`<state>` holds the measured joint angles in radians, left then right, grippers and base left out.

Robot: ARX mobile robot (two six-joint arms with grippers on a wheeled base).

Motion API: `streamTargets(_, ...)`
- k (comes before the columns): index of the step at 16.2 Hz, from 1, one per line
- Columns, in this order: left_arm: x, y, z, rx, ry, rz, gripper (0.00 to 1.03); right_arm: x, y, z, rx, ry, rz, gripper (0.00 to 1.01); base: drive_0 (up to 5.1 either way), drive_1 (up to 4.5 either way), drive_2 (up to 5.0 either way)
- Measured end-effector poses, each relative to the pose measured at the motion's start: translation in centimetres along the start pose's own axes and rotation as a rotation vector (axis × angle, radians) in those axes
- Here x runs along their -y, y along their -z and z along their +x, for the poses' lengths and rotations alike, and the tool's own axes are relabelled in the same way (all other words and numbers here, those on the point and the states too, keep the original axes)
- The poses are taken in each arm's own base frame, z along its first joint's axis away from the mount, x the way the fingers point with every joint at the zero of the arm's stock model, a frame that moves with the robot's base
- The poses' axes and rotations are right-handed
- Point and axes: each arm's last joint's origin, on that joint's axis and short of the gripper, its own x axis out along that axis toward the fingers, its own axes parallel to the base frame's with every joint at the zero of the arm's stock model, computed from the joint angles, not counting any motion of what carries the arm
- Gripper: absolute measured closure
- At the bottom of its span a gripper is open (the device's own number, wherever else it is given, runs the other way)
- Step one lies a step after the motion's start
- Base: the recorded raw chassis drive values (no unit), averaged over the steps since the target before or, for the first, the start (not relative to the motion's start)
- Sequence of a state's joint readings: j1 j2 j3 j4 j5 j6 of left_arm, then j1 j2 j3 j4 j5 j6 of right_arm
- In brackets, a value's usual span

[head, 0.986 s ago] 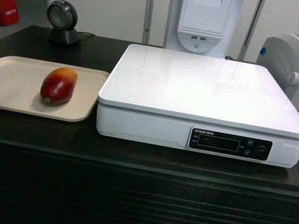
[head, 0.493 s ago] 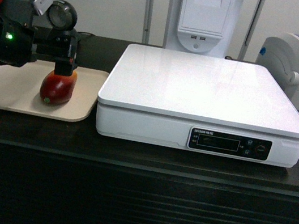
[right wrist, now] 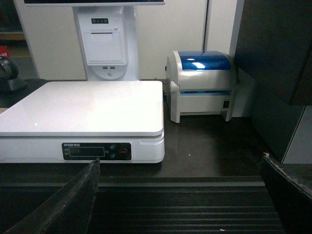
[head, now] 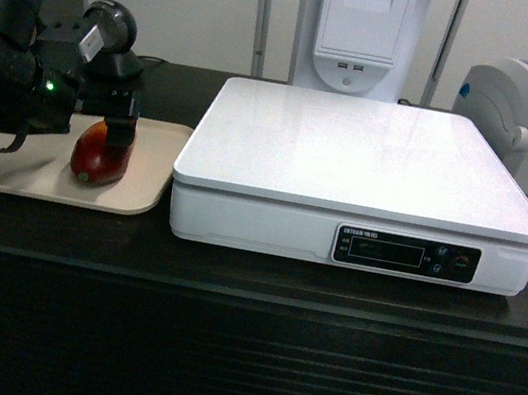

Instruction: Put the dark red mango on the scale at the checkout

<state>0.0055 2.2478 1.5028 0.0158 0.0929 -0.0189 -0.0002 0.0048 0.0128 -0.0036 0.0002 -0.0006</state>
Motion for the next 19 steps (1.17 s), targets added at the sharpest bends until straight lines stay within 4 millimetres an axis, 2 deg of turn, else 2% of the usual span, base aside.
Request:
streamTargets(4,-0.5,1.1,1.4,-0.071,0.052,-0.051,0.05,0.0,0.0,0.0,0.000,0.000,0.000,0.03,0.0,0.00,0.0)
streamTargets(7,0.2,1.2,1.6,-0.061,0.062,-0.029,0.05,0.0,0.0,0.0,0.000,0.000,0.000,0.03,0.0,0.00,0.0)
streamTargets(8,0.4,1.1,1.7,-0.054,0.066,-0.017,0.08,0.0,0.0,0.0,0.000,0.000,0.000,0.03,0.0,0.00,0.0)
streamTargets(11,0.6,1.9,1.5,-0.050,0.074,0.001,0.37,0.0,0.0,0.0,0.000,0.000,0.000,0.03,0.0,0.00,0.0)
streamTargets(14,0.9,2.6,0.3,-0.053,0.064,0.006,0.41,0.0,0.0,0.0,0.000,0.000,0.000,0.03,0.0,0.00,0.0)
streamTargets(16,1.6,2.2,-1.2,-0.029,0.067,0.010,0.41,0.0,0.0,0.0,0.000,0.000,0.000,0.03,0.0,0.00,0.0)
streamTargets(18,3.4,-0.3,-4.4,0.086,0.099,-0.004,0.41,0.0,0.0,0.0,0.000,0.000,0.000,0.03,0.0,0.00,0.0)
streamTargets(19,5.1,-1.9,-6.6,0.149,0.124,0.003,0.41,0.0,0.0,0.0,0.000,0.000,0.000,0.03,0.0,0.00,0.0)
